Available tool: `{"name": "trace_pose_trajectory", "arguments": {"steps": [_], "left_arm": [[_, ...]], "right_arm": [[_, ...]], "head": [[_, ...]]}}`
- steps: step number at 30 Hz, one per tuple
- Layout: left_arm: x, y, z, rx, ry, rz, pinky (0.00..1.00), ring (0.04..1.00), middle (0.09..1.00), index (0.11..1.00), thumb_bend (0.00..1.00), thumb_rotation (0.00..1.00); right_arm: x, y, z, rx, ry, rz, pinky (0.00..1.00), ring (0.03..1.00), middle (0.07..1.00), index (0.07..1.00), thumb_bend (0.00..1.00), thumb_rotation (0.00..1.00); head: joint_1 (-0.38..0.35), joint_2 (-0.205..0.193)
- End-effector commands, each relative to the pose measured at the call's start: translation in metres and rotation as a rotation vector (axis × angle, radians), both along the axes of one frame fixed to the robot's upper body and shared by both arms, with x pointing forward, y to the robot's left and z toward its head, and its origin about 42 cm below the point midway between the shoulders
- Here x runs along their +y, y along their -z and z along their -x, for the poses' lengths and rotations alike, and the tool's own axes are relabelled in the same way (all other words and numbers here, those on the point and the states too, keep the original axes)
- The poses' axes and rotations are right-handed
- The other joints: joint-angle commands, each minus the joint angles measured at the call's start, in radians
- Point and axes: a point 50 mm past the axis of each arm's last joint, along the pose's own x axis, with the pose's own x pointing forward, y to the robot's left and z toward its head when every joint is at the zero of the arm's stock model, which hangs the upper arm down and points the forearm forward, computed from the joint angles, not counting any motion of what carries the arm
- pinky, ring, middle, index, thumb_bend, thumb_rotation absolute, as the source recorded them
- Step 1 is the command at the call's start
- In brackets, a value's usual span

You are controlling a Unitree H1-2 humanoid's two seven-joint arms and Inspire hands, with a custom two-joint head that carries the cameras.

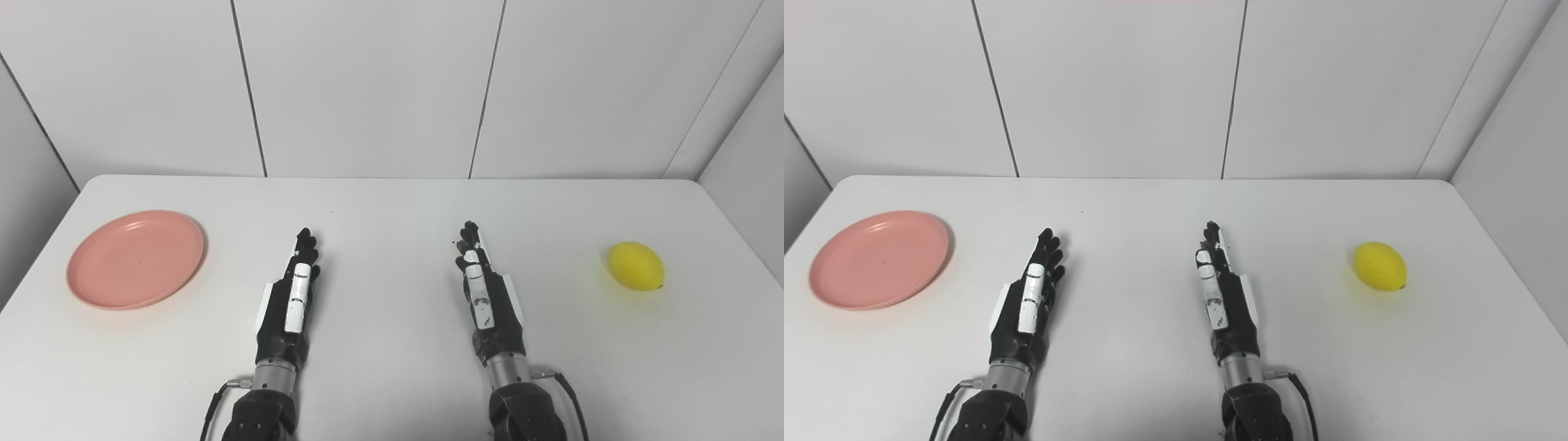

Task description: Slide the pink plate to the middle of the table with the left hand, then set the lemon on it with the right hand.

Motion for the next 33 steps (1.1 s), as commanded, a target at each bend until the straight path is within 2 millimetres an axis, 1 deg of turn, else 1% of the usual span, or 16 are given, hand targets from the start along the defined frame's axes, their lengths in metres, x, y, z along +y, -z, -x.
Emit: {"name": "trace_pose_trajectory", "arguments": {"steps": [1,4,10,15,20,26,27,32,33], "left_arm": [[0.0008,-0.0061,-0.0039,-0.035,-0.003,-0.006,1.0,1.0,1.0,1.0,0.59,1.0],[0.0009,-0.0062,-0.0037,-0.037,-0.003,-0.009,1.0,1.0,1.0,1.0,0.59,1.0],[0.0005,-0.0069,-0.0028,-0.031,0.002,-0.024,1.0,1.0,1.0,1.0,0.59,1.0],[0.0005,-0.0082,-0.0025,-0.019,0.016,-0.02,1.0,1.0,1.0,1.0,0.59,1.0],[0.0009,-0.0095,-0.0019,-0.013,0.02,-0.029,1.0,1.0,1.0,1.0,0.59,1.0],[0.0008,-0.0099,-0.0019,-0.01,0.024,-0.027,1.0,1.0,1.0,1.0,0.59,1.0],[0.0007,-0.01,-0.0019,-0.01,0.025,-0.026,1.0,1.0,1.0,1.0,0.58,1.0],[0.0007,-0.0101,-0.0015,-0.008,0.02,-0.036,1.0,1.0,1.0,1.0,0.58,1.0],[0.0003,-0.0101,-0.0015,-0.008,0.021,-0.036,1.0,1.0,1.0,1.0,0.58,1.0]], "right_arm": [[-0.0031,0.0042,0.0031,0.026,0.014,0.022,1.0,1.0,1.0,1.0,0.63,0.98],[-0.0034,0.0041,0.0031,0.035,0.016,0.042,1.0,1.0,1.0,1.0,0.61,0.99],[-0.0035,0.0037,0.0039,0.046,0.02,0.057,1.0,1.0,1.0,0.998,0.64,1.0],[-0.0035,0.0044,0.004,0.054,0.017,0.05,1.0,1.0,1.0,1.0,0.65,1.0],[-0.0027,0.0045,0.0044,0.052,0.015,0.051,1.0,1.0,1.0,0.999,0.68,1.0],[-0.0033,0.0049,0.0055,0.045,0.012,0.043,1.0,1.0,1.0,1.0,0.63,1.0],[-0.0033,0.0048,0.0058,0.051,0.01,0.043,1.0,1.0,1.0,0.994,0.65,1.0],[-0.0035,0.0053,0.0049,0.051,0.004,0.033,1.0,1.0,1.0,0.995,0.65,1.0],[-0.0039,0.0054,0.0048,0.051,0.005,0.035,1.0,1.0,1.0,0.994,0.65,1.0]], "head": [[0.0,-0.001],[0.001,-0.001],[0.0,-0.001],[0.001,-0.001],[0.0,0.001],[0.001,0.001],[0.001,0.001],[0.007,0.0],[0.029,-0.003]]}}
